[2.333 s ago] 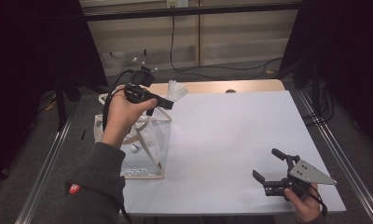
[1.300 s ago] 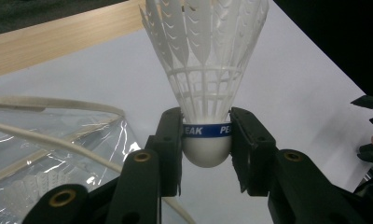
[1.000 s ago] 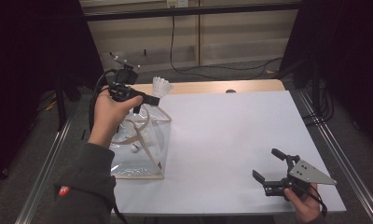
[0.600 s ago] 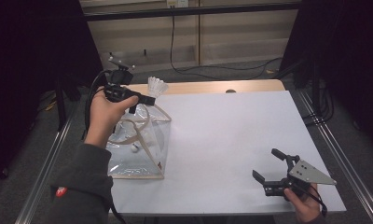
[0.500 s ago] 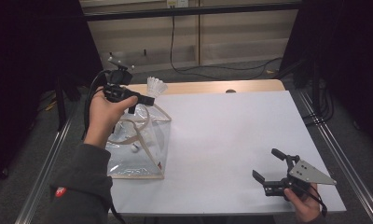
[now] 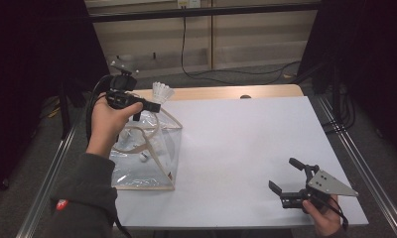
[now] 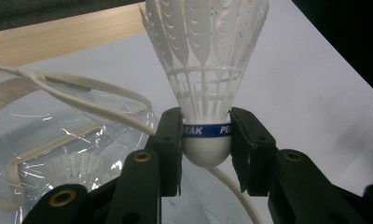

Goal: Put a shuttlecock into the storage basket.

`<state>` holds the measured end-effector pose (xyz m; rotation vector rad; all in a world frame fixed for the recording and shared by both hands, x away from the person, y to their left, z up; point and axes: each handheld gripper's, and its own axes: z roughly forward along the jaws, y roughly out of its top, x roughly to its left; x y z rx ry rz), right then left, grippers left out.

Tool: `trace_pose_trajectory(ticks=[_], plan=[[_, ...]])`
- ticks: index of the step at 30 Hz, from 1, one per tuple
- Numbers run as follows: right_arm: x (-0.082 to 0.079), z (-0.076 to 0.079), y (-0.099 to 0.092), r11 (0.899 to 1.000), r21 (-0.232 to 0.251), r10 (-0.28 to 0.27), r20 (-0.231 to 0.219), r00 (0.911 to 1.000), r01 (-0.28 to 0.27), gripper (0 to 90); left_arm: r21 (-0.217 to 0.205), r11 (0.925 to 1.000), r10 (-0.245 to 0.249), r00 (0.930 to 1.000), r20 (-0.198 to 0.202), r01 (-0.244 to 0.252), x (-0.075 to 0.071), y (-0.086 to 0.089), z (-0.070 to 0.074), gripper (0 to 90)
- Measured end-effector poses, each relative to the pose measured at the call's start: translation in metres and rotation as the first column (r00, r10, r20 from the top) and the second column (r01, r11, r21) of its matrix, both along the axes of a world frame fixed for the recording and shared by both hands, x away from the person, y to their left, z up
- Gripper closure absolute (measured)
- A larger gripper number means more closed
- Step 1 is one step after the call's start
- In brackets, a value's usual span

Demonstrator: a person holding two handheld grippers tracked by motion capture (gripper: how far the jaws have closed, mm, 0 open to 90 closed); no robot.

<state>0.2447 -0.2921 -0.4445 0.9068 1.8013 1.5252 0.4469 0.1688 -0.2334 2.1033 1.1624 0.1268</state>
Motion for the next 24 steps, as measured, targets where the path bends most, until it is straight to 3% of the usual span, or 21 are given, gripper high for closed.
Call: trace_pose_trajectory(ticks=[24], plan=[[0.0, 0.0, 0.0, 1.0, 0.001, -0.001, -0.001, 1.0, 0.001, 0.6, -0.009, 0.9986, 0.052, 0.9986, 0.004, -0.052, 0.001, 0.017, -0.002, 65.6]])
